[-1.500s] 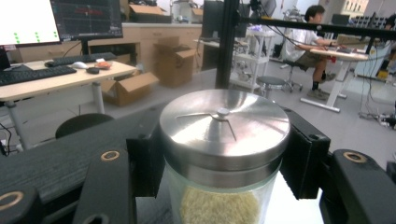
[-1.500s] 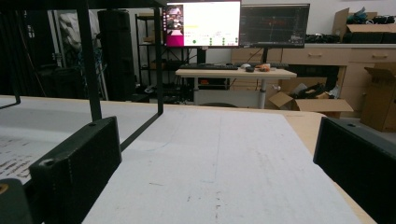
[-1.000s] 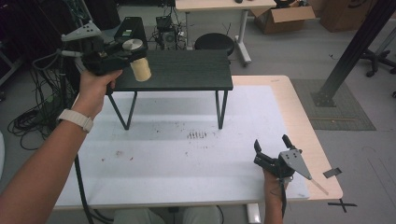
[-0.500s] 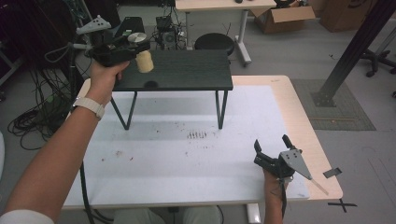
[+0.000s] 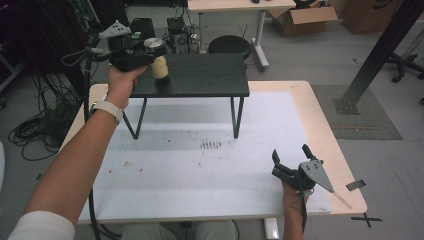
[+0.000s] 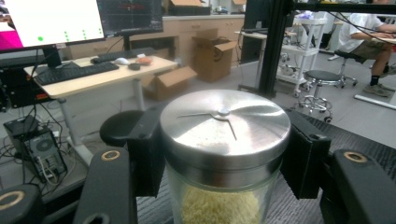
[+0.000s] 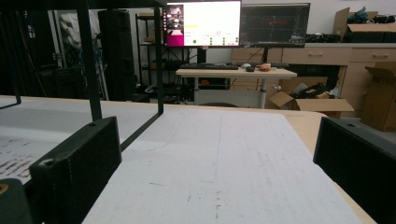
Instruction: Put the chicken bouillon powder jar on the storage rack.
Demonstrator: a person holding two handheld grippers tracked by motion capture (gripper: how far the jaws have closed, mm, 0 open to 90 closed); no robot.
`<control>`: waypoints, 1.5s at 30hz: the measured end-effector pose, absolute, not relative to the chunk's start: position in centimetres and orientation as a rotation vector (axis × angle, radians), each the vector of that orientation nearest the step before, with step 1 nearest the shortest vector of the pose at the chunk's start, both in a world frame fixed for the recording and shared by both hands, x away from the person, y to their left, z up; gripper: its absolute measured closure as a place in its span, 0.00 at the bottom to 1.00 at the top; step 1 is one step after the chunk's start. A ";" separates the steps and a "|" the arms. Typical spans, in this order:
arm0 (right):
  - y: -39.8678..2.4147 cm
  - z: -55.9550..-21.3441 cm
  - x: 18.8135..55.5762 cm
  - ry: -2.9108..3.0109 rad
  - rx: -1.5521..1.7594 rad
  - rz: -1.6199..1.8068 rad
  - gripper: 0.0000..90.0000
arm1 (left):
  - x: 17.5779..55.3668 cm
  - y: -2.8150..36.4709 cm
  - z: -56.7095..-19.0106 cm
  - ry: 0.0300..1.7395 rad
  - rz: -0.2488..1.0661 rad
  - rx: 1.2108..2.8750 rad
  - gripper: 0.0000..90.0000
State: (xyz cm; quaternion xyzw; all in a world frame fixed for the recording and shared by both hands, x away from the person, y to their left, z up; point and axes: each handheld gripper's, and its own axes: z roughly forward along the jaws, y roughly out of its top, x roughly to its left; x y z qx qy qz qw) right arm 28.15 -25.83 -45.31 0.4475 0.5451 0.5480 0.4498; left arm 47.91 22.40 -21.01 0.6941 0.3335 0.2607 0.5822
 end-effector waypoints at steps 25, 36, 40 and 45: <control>-25.8 -45.3 28.2 1.351 1.106 1.352 0.01 | 48.3 22.7 -22.4 0.800 0.631 1.625 0.46; -25.8 -45.3 28.2 1.351 1.107 1.351 0.01 | 47.9 23.0 -22.2 0.830 0.622 1.598 0.24; -25.8 -45.3 28.2 1.351 1.106 1.351 0.01 | 47.6 23.5 -22.1 0.847 0.606 1.585 0.17; -25.8 -45.3 28.2 1.350 1.106 1.351 0.01 | 46.8 23.8 -21.9 0.859 0.610 1.581 0.08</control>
